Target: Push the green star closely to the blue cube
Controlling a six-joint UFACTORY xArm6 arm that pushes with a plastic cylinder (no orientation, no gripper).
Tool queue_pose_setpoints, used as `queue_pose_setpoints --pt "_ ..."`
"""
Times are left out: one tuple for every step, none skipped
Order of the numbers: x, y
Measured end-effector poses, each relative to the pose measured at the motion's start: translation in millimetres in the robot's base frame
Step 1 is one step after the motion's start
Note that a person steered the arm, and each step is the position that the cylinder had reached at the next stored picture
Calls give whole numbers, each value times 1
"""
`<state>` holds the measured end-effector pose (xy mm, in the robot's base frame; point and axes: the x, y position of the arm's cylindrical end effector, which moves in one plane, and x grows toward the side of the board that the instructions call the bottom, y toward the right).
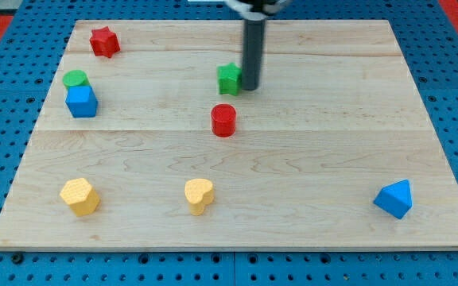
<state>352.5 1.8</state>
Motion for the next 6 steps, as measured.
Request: queue_pose_setpoints --pt "-2 3" --pt "-11 32" --pt "-28 6" --pt "-28 -51" --pt "-27 -120" --pt "-19 -154"
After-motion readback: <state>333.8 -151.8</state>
